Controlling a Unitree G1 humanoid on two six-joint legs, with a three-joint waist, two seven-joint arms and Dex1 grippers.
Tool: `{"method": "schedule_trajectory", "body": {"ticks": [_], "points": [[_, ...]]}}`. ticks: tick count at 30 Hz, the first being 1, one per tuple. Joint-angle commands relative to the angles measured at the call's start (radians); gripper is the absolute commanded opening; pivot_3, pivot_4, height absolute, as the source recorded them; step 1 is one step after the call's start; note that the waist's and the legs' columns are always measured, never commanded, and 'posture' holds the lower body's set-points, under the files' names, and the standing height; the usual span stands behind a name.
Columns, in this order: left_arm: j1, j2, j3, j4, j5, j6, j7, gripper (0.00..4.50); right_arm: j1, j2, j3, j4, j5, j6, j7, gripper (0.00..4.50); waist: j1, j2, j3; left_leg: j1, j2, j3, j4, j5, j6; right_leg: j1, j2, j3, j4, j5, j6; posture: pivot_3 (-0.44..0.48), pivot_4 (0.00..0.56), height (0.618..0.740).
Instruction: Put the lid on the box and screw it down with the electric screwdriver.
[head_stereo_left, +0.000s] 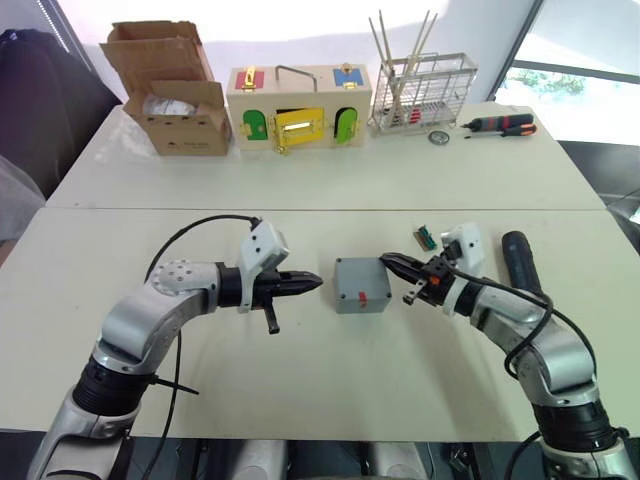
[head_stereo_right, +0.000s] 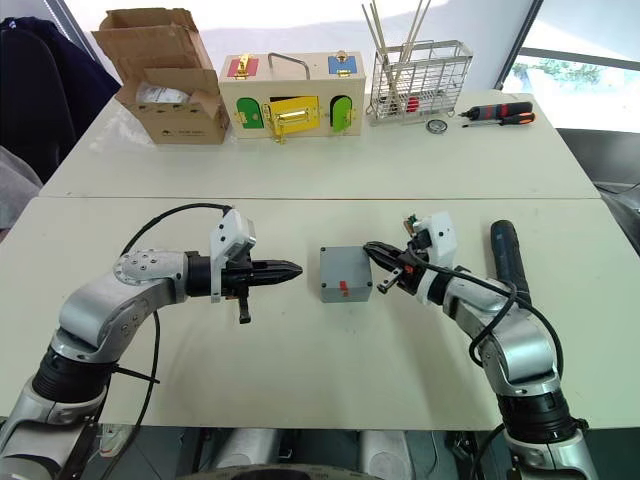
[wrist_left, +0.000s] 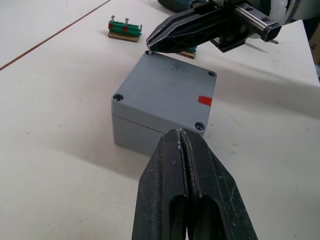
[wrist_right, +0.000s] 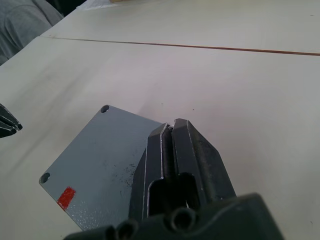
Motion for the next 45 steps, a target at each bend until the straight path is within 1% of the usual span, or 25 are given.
{"method": "schedule_trajectory", "body": {"ticks": [1, 2, 3, 5, 6, 9, 11, 13, 14, 16, 18, 19, 20, 22, 25, 28, 30, 32, 33, 35, 36, 38, 39, 41, 45], "points": [[-0.02, -0.001, -0.002, -0.028, -0.005, -0.011, 0.005, 0.0, -0.022, -0.006, 0.007, -0.006, -0.012, -0.016, 0.012, 0.05, 0.0, 0.0, 0.0, 0.0, 0.0, 0.0, 0.0, 0.0, 0.0, 0.0, 0.0, 0.0, 0.0, 0.0, 0.0, 0.0, 0.15, 0.73], [-0.022, -0.003, -0.003, -0.028, -0.005, -0.011, 0.006, 0.0, -0.024, -0.008, 0.008, -0.006, -0.018, -0.02, 0.013, 0.05, 0.0, 0.0, 0.0, 0.0, 0.0, 0.0, 0.0, 0.0, 0.0, 0.0, 0.0, 0.0, 0.0, 0.0, 0.0, 0.0, 0.15, 0.73], [-0.024, -0.005, -0.003, -0.028, -0.006, -0.011, 0.006, 0.0, -0.026, -0.009, 0.008, -0.005, -0.021, -0.021, 0.014, 0.29, 0.0, 0.0, 0.0, 0.0, 0.0, 0.0, 0.0, 0.0, 0.0, 0.0, 0.0, 0.0, 0.0, 0.0, 0.0, 0.0, 0.15, 0.73], [-0.026, -0.009, -0.004, -0.028, -0.007, -0.011, 0.008, 0.0, -0.028, -0.011, 0.005, -0.006, -0.024, -0.02, 0.02, 0.95, 0.0, 0.0, 0.0, 0.0, 0.0, 0.0, 0.0, 0.0, 0.0, 0.0, 0.0, 0.0, 0.0, 0.0, 0.0, 0.0, 0.15, 0.73], [-0.028, -0.011, -0.005, -0.028, -0.007, -0.011, 0.009, 0.0, -0.029, -0.015, 0.004, -0.008, -0.025, -0.019, 0.026, 1.41, 0.0, 0.0, 0.0, 0.0, 0.0, 0.0, 0.0, 0.0, 0.0, 0.0, 0.0, 0.0, 0.0, 0.0, 0.0, 0.0, 0.15, 0.73], [-0.035, -0.024, -0.01, -0.012, -0.005, -0.026, 0.005, 0.0, -0.042, -0.032, -0.021, -0.025, -0.017, -0.005, 0.033, 3.0, 0.0, 0.0, 0.0, 0.0, 0.0, 0.0, 0.0, 0.0, 0.0, 0.0, 0.0, 0.0, 0.0, 0.0, 0.0, 0.0, 0.15, 0.73], [-0.038, -0.031, -0.015, -0.007, -0.002, -0.035, 0.003, 0.0, -0.046, -0.038, -0.04, -0.031, -0.008, 0.002, 0.028, 3.83, 0.001, 0.0, 0.0, 0.0, 0.0, 0.0, 0.0, 0.0, 0.0, 0.0, 0.0, 0.0, 0.0, 0.0, 0.0, 0.0, 0.15, 0.73], [-0.049, -0.051, -0.015, 0.005, -0.007, -0.052, -0.001, 0.0, -0.06, -0.038, -0.11, -0.049, 0.037, 0.037, 0.004, 4.48, 0.002, 0.0, 0.0, 0.0, 0.0, 0.0, 0.0, 0.0, 0.0, 0.0, 0.0, 0.0, 0.0, 0.0, 0.0, 0.0, 0.15, 0.73], [-0.055, -0.059, -0.014, 0.011, -0.009, -0.062, -0.002, 0.0, -0.07, -0.033, -0.147, -0.055, 0.065, 0.06, -0.012, 4.49, 0.002, 0.0, 0.0, 0.0, 0.0, 0.0, 0.0, 0.0, 0.0, 0.0, 0.0, 0.0, 0.0, 0.0, 0.0, 0.0, 0.15, 0.73], [-0.061, -0.068, -0.015, 0.018, -0.007, -0.072, -0.003, 0.0, -0.079, -0.029, -0.182, -0.059, 0.096, 0.086, -0.027, 4.49, 0.001, 0.0, 0.0, 0.0, 0.0, 0.0, 0.0, 0.0, 0.0, 0.0, 0.0, 0.0, 0.0, 0.0, 0.0, 0.0, 0.15, 0.73], [-0.085, -0.101, -0.014, 0.04, 0.004, -0.106, 0.013, 0.0, -0.163, 0.035, -0.361, -0.033, 0.299, 0.215, -0.152, 4.49, 0.001, 0.0, 0.0, 0.0, 0.0, 0.0, 0.0, 0.0, 0.0, 0.0, 0.0, 0.0, 0.0, 0.0, 0.0, 0.0, 0.15, 0.73], [-0.105, -0.111, -0.016, 0.041, -0.019, -0.099, -0.006, 0.0, -0.218, 0.042, -0.463, -0.009, 0.398, 0.261, -0.216, 4.49, 0.001, 0.0, 0.0, 0.0, 0.0, 0.0, 0.0, 0.001, -0.001, 0.0, 0.0, 0.0, 0.0, 0.0, 0.0, 0.0, 0.15, 0.73], [-0.119, -0.119, -0.019, 0.04, -0.035, -0.091, -0.019, 0.0, -0.255, 0.042, -0.532, 0.008, 0.464, 0.295, -0.259, 4.49, 0.002, 0.001, 0.001, 0.0, 0.0, 0.0, 0.0, 0.001, -0.001, 0.0, 0.0, 0.001, 0.0, 0.0, 0.0, 0.0, 0.15, 0.73], [-0.143, -0.119, -0.052, 0.016, -0.051, -0.081, -0.065, 0.0, -0.292, -0.042, -0.585, 0.036, 0.472, 0.369, -0.296, 4.49, 0.01, 0.002, 0.001, -0.001, 0.0, 0.0, 0.0, 0.001, -0.002, 0.0, -0.001, 0.001, 0.0, 0.0, 0.0, 0.0, 0.15, 0.73], [-0.158, -0.103, -0.114, -0.022, -0.049, -0.097, -0.136, 0.0, -0.26, -0.273, -0.54, 0.072, 0.393, 0.443, -0.223, 4.49, 0.021, 0.002, 0.001, -0.001, 0.0, 0.001, -0.001, 0.001, -0.002, 0.0, -0.001, 0.0, -0.002, 0.0, 0.0, 0.0, 0.15, 0.73], [-0.164, -0.093, -0.165, -0.015, 0.0, -0.15, -0.17, 0.0, -0.249, -0.467, -0.507, 0.152, 0.403, 0.566, -0.139, 4.49, 0.019, 0.003, 0.002, -0.003, 0.0, 0.003, -0.001, -0.001, 0.001, 0.0, -0.001, 0.001, -0.006, 0.0, 0.0, 0.0, 0.15, 0.73], [-0.162, -0.086, -0.196, -0.007, 0.032, -0.185, -0.188, 0.0, -0.259, -0.593, -0.47, 0.21, 0.432, 0.674, -0.054, 4.49, 0.014, 0.006, 0.002, -0.002, 0.0, 0.005, 0.001, -0.002, 0.004, 0.001, -0.001, 0.002, -0.006, 0.0, 0.0, 0.0, 0.15, 0.73], [-0.163, -0.088, -0.212, -0.001, 0.051, -0.214, -0.195, 0.0, -0.239, -0.716, -0.413, 0.248, 0.454, 0.746, 0.064, 4.49, 0.012, 0.007, 0.002, -0.002, 0.0, 0.005, 0.002, -0.002, 0.004, 0.001, -0.001, 0.003, -0.006, 0.001, -0.001, 0.0, 0.15, 0.73], [-0.165, -0.095, -0.219, 0.001, 0.06, -0.223, -0.192, 0.0, -0.218, -0.767, -0.388, 0.265, 0.456, 0.765, 0.119, 4.49, 0.013, 0.009, 0.002, -0.001, 0.0, 0.005, 0.002, -0.002, 0.005, 0.001, -0.001, 0.002, -0.005, 0.001, -0.001, 0.0, 0.15, 0.73], [-0.169, -0.109, -0.224, 0.005, 0.071, -0.239, -0.184, 0.0, -0.134, -0.866, -0.319, 0.285, 0.409, 0.719, 0.231, 4.49, 0.014, 0.009, 0.002, -0.002, 0.001, 0.005, 0.001, -0.003, 0.006, 0.002, 0.0, 0.001, -0.006, 0.0, -0.001, 0.0, 0.15, 0.73], [-0.17, -0.115, -0.225, 0.006, 0.076, -0.244, -0.179, 0.0, -0.105, -0.896, -0.292, 0.304, 0.39, 0.694, 0.274, 4.49, 0.014, 0.008, 0.002, -0.002, 0.001, 0.005, 0.001, -0.003, 0.006, 0.002, 0.0, 0.001, -0.007, 0.0, 0.0, 0.0, 0.15, 0.73], [-0.167, -0.123, -0.225, 0.009, 0.088, -0.261, -0.172, 0.0, -0.12, -0.907, -0.267, 0.365, 0.42, 0.74, 0.337, 4.49, 0.014, 0.008, 0.002, -0.002, 0.001, 0.005, 0.001, -0.003, 0.006, 0.002, 0.0, 0.001, -0.007, 0.001, 0.0, 0.0, 0.15, 0.73], [-0.163, -0.132, -0.224, 0.01, 0.089, -0.26, -0.163, 0.0, -0.122, -0.913, -0.248, 0.391, 0.409, 0.735, 0.356, 4.49, 0.014, 0.009, 0.002, -0.002, 0.001, 0.006, 0.002, -0.003, 0.006, 0.002, 0.0, 0.002, -0.007, 0.001, 0.0, 0.0, 0.15, 0.73], [-0.15, -0.144, -0.226, 0.01, 0.093, -0.259, -0.147, 0.0, -0.135, -0.921, -0.164, 0.447, 0.327, 0.696, 0.35, 4.49, 0.014, 0.009, 0.002, -0.002, 0.0, 0.006, 0.002, -0.003, 0.006, 0.002, -0.001, 0.003, -0.007, 0.001, 0.0, 0.0, 0.15, 0.73], [-0.134, -0.17, -0.224, -0.004, 0.093, -0.243, -0.104, 0.0, -0.293, -0.891, 0.047, 0.585, 0.178, 0.685, 0.362, 4.49, 0.012, 0.01, 0.002, -0.002, 0.0, 0.006, 0.002, -0.003, 0.006, 0.001, -0.001, 0.002, -0.007, 0.001, 0.0, 0.0, 0.15, 0.73]]}}
